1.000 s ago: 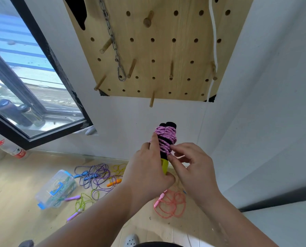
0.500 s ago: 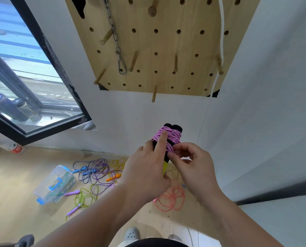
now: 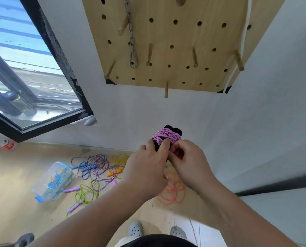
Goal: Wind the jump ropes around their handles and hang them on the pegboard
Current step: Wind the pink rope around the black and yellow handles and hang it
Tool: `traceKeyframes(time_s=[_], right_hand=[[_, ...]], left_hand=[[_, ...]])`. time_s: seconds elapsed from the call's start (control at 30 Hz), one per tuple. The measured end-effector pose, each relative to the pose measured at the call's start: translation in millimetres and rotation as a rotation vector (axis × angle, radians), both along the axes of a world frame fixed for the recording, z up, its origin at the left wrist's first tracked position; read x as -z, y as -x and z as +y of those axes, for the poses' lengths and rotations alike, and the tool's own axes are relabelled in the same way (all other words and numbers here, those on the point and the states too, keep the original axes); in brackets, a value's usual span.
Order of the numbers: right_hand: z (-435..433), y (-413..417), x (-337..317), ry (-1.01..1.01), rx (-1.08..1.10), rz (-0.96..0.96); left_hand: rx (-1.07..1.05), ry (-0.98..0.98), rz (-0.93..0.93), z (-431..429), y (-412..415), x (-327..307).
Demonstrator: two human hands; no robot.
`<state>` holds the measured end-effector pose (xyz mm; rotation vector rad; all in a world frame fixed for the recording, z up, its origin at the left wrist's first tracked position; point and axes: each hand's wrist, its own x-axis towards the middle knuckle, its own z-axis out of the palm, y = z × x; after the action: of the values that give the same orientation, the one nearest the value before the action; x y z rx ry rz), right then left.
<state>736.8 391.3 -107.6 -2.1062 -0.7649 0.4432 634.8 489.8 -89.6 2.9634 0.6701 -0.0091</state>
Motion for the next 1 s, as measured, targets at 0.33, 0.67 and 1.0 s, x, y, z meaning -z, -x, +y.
traceKeyframes(time_s=[0.33, 0.67, 1.0], right_hand=[[30.3, 44.4, 11.4, -0.121, 0.204, -0.094], [59.0, 49.7, 18.4, 0.086, 0.118, 0.015], [53.5, 25.5, 7.7, 0.214, -0.135, -0.216]], left_hand=[[0.029, -0.001, -0.04, 34.2, 21.1, 4.8], [0.134, -0.122, 0.018, 60.8, 28.5, 19.6], [0.104, 0.112, 0.003, 59.3, 17.7, 20.5]])
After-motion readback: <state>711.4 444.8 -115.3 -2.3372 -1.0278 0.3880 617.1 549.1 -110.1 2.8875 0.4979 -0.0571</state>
